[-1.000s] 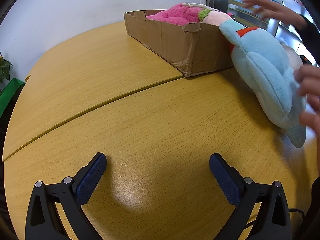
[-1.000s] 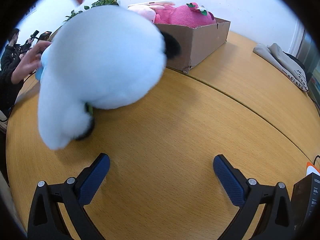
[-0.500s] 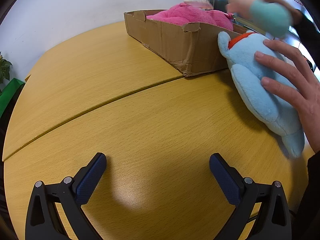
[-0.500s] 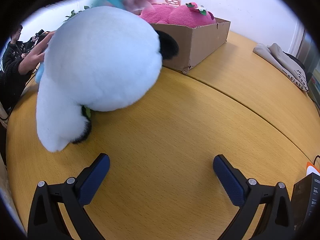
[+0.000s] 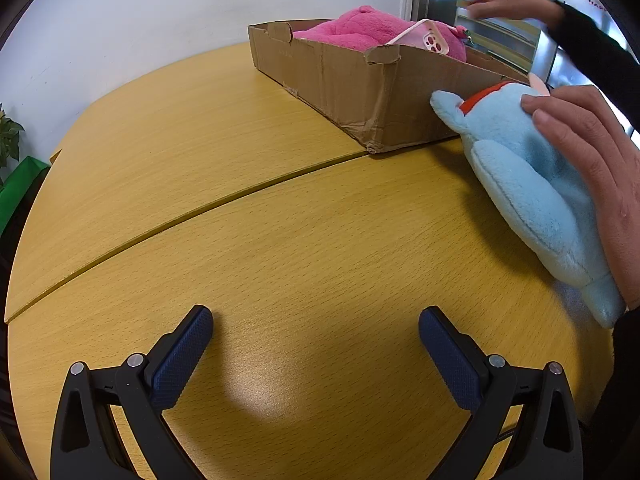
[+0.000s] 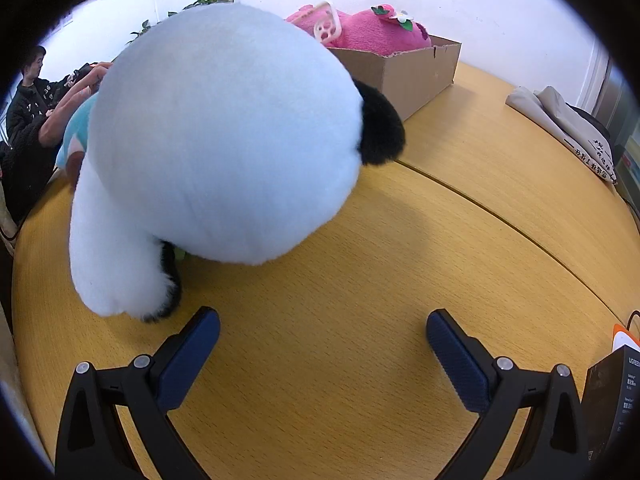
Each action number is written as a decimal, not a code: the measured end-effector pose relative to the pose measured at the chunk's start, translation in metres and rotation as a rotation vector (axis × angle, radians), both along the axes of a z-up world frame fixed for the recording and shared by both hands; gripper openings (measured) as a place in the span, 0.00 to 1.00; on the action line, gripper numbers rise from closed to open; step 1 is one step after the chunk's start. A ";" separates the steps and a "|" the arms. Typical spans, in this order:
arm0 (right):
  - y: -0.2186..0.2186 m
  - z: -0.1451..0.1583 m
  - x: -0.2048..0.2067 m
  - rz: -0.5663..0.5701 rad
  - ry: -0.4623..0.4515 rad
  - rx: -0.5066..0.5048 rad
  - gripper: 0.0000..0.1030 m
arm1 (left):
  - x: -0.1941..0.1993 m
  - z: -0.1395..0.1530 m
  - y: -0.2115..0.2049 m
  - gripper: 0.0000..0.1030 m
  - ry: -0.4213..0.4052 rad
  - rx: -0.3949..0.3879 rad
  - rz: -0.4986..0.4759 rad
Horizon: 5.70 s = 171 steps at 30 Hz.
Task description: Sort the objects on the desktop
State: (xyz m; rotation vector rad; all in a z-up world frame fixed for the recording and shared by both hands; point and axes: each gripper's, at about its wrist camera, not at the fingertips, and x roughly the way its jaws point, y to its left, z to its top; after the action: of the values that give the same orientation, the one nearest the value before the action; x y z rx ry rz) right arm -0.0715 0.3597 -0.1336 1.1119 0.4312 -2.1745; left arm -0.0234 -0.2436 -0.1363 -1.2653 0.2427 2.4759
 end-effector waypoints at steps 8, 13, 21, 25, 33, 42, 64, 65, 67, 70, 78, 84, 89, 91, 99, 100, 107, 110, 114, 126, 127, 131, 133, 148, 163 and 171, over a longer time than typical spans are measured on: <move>0.001 -0.002 -0.003 0.003 0.000 0.000 1.00 | 0.000 0.000 0.001 1.00 0.000 0.000 0.000; 0.001 -0.005 -0.006 0.003 -0.001 0.000 1.00 | -0.001 0.000 0.001 1.00 0.000 0.000 0.000; 0.000 -0.011 -0.010 0.002 -0.001 0.000 1.00 | 0.000 -0.001 0.001 1.00 0.000 0.000 0.002; 0.001 -0.013 -0.013 0.002 -0.001 0.000 1.00 | 0.000 -0.001 0.001 1.00 0.000 -0.001 0.002; 0.002 -0.012 -0.016 0.002 -0.001 0.001 1.00 | 0.000 -0.002 0.001 1.00 0.000 0.000 0.002; 0.001 -0.010 -0.017 0.001 -0.001 0.001 1.00 | -0.001 -0.002 0.000 1.00 0.000 0.000 0.000; -0.002 -0.010 -0.006 0.001 0.000 0.003 1.00 | -0.003 -0.004 -0.002 1.00 -0.001 0.001 -0.002; -0.001 -0.010 -0.006 0.002 0.001 0.003 1.00 | -0.003 -0.004 -0.002 1.00 -0.001 0.001 -0.002; -0.001 -0.011 -0.005 0.003 0.002 0.003 1.00 | -0.003 -0.005 -0.002 1.00 -0.001 0.001 -0.002; 0.000 -0.011 -0.006 0.004 0.002 0.003 1.00 | -0.003 -0.005 -0.002 1.00 -0.001 0.001 -0.002; 0.001 -0.011 -0.005 0.006 0.002 0.003 1.00 | -0.004 -0.006 -0.002 1.00 -0.001 0.000 -0.002; -0.004 -0.011 -0.009 -0.012 0.003 0.004 1.00 | -0.008 -0.007 0.000 1.00 -0.001 0.001 -0.001; -0.011 -0.012 -0.011 -0.050 0.005 0.006 1.00 | -0.011 -0.007 0.002 1.00 -0.001 0.000 0.026; -0.012 -0.012 -0.008 -0.082 0.006 0.007 1.00 | -0.013 -0.008 0.005 1.00 0.000 0.001 0.067; -0.006 -0.008 0.035 -0.240 0.030 0.022 1.00 | 0.039 0.010 0.016 0.99 0.088 -0.001 0.252; -0.006 -0.006 0.044 -0.269 0.050 0.027 1.00 | 0.050 0.015 0.017 0.99 0.115 0.002 0.289; -0.027 0.048 0.134 -0.372 0.229 -0.172 1.00 | 0.161 0.131 0.077 1.00 0.453 0.117 0.499; -0.049 0.077 0.166 -0.376 0.275 -0.331 1.00 | 0.174 0.139 0.122 1.00 0.465 0.141 0.488; -0.078 0.102 0.195 -0.382 0.329 -0.434 1.00 | 0.174 0.134 0.182 1.00 0.378 0.211 0.394; -0.134 0.124 0.188 -0.537 0.307 -0.263 1.00 | 0.181 0.132 0.259 1.00 0.271 0.192 0.335; -0.137 0.120 0.184 -0.552 0.297 -0.244 1.00 | 0.179 0.132 0.261 1.00 0.280 0.179 0.342; -0.152 0.115 0.178 -0.586 0.300 -0.168 1.00 | 0.174 0.128 0.251 1.00 0.297 0.164 0.350; -0.157 0.115 0.179 -0.595 0.303 -0.143 1.00 | 0.172 0.126 0.251 1.00 0.294 0.160 0.353; -0.182 0.121 0.174 -0.597 0.321 -0.078 1.00 | 0.175 0.118 0.248 1.00 0.297 0.176 0.340; -0.181 0.121 0.171 -0.599 0.318 -0.078 1.00 | 0.172 0.116 0.248 1.00 0.285 0.182 0.353; -0.182 0.117 0.169 -0.594 0.309 -0.080 1.00 | 0.171 0.115 0.247 1.00 0.282 0.182 0.359</move>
State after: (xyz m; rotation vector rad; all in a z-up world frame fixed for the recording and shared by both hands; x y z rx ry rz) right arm 0.0978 0.1781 -0.0163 0.9402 0.1465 -2.8755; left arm 0.1480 0.0039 -0.0214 -0.9507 -0.1546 2.9011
